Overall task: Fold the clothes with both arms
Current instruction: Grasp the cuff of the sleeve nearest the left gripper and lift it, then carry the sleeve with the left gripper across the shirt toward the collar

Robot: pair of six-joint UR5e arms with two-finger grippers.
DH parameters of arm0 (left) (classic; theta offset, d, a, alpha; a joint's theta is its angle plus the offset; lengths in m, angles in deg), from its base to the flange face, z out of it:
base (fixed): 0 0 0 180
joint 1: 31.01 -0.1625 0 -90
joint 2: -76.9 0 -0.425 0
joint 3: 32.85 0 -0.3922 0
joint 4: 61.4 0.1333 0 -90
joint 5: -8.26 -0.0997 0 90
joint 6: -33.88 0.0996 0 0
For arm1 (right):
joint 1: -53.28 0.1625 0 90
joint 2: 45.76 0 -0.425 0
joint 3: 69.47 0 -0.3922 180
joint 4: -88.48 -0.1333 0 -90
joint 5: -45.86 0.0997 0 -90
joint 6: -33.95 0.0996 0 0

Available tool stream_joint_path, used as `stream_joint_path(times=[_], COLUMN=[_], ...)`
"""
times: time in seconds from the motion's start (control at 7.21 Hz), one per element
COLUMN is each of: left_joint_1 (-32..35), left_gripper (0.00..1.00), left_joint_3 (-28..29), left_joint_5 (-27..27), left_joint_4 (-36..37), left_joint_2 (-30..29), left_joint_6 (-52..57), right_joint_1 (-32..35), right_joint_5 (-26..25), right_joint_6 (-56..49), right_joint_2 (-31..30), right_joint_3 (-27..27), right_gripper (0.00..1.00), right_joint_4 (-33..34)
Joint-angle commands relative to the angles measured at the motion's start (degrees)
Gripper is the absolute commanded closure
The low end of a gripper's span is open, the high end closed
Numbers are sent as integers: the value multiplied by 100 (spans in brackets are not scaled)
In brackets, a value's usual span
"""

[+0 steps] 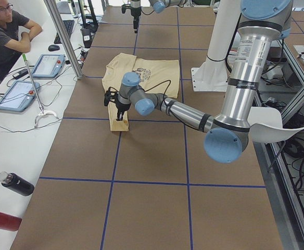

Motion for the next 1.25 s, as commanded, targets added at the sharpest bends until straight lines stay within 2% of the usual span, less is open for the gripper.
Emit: stream_joint_path(times=[0.0, 0.14, 0.28, 0.42, 0.69, 0.97, 1.11], left_joint_1=[48, 74, 83, 83, -152, -706, -734], left_gripper=[100, 100, 100, 100, 100, 100, 100], left_joint_3=[-83, -83, -83, -100, 109, 730, 1361], left_joint_5=[645, 1129, 1595, 1791, 2082, 2030, 2030], left_joint_4=[1185, 1171, 1145, 1084, 865, -45, -817], left_joint_2=[-1266, -1619, -1927, -2261, -3086, -3258, -3353], left_joint_6=[-547, -1082, -1470, -1865, -2682, -3283, -3302], right_joint_1=[74, 205, 354, 495, 672, 707, 699], right_joint_5=[45, 88, 411, 458, 458, 458, 441], right_joint_6=[-5, -40, -293, -461, -664, -665, -673], right_joint_2=[-109, -171, -337, -617, -786, -813, -813], right_joint_3=[55, 55, 98, 255, 257, 231, 83], right_gripper=[0, 0, 0, 0, 0, 0, 0], right_joint_4=[-23, -41, -24, -32, 3, 3, -41])
